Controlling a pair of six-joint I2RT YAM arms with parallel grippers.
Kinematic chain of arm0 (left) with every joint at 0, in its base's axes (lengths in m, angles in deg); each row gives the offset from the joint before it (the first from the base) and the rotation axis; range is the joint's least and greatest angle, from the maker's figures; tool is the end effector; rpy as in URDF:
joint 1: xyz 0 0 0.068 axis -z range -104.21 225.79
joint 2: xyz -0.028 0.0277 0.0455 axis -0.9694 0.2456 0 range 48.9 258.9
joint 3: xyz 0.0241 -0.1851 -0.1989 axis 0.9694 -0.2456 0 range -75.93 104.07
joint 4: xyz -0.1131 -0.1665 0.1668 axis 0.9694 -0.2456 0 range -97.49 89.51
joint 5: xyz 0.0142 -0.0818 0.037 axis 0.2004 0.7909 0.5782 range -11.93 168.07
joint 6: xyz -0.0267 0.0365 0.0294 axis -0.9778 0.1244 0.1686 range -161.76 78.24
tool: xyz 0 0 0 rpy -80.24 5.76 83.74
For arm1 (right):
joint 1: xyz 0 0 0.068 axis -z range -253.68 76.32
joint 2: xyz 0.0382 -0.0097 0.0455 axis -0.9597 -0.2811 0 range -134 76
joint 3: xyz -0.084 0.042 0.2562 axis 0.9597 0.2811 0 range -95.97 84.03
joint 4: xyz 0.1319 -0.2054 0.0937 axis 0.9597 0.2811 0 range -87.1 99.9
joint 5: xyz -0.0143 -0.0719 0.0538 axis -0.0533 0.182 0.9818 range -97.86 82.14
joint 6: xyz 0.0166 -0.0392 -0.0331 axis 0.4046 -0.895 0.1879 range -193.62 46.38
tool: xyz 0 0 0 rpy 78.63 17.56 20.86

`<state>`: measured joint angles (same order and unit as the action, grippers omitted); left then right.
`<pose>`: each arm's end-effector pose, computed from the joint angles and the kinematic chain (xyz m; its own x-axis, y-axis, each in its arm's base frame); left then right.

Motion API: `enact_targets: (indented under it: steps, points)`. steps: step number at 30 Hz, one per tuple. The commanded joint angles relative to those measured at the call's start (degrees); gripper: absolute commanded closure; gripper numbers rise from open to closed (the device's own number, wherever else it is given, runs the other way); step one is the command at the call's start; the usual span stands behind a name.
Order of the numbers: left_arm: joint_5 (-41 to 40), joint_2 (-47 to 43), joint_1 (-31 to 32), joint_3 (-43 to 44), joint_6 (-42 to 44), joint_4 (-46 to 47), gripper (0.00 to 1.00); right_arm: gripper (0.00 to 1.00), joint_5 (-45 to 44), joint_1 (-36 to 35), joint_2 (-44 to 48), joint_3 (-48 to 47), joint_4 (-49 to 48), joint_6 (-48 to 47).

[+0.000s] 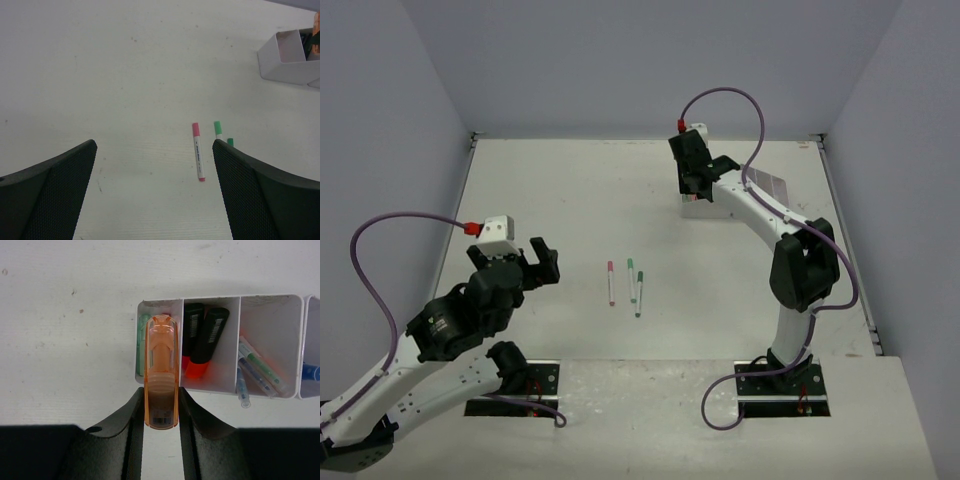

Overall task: Sort the stationery into containers
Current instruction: Place the stationery in the storage box.

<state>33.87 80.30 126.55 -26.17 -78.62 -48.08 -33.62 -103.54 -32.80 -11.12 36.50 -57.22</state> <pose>0.0794 -0.0579 0.3365 -0.3493 -0.2521 -0.9025 -0.0488 0.9667 -0.2512 0.3800 0.2005 0.2861 -0.6653 -0.0887 -0.7413 -0.0050 0.9934 -0.1144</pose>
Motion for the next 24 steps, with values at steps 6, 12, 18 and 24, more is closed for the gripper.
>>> enact_targets:
  steps: [6, 12, 18, 24]
  points:
    - [-2.77, 0.47, -3.1, -0.67, -0.44, 1.24, 0.0, 1.0, 1.72, 0.42, 1.14, -1.96, 0.01, -0.67]
    - [-1.94, 1.18, -3.9, -0.91, 0.39, 1.93, 0.0, 1.0, 2.58, 0.51, 2.27, -0.49, -1.0, -0.61]
    - [-1.67, 1.39, -4.0, -0.98, 0.65, 2.24, 0.0, 1.0, 3.69, 0.51, 2.44, -0.47, -1.0, -0.32]
    - [-1.6, 1.39, -4.0, -1.07, 0.83, 2.31, 0.0, 1.0, 3.7, 0.51, 2.53, -0.21, -1.17, -0.41]
